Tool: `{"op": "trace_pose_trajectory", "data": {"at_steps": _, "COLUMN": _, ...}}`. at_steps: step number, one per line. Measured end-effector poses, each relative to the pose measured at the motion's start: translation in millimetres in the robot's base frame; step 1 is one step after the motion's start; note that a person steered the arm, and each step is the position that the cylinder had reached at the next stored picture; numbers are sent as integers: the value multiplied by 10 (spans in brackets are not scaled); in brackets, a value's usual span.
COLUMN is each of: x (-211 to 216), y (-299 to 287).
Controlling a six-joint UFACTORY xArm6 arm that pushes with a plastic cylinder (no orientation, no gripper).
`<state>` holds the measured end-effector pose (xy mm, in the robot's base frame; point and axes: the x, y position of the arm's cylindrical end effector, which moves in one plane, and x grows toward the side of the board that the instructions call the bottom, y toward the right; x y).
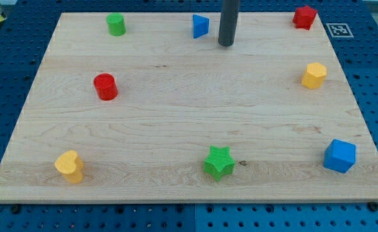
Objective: Move blue triangle towards green circle
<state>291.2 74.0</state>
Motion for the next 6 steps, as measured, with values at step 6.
{"op": "trace_pose_trajectory", "data": {"at_steps": 6, "x": -559, "y": -532}}
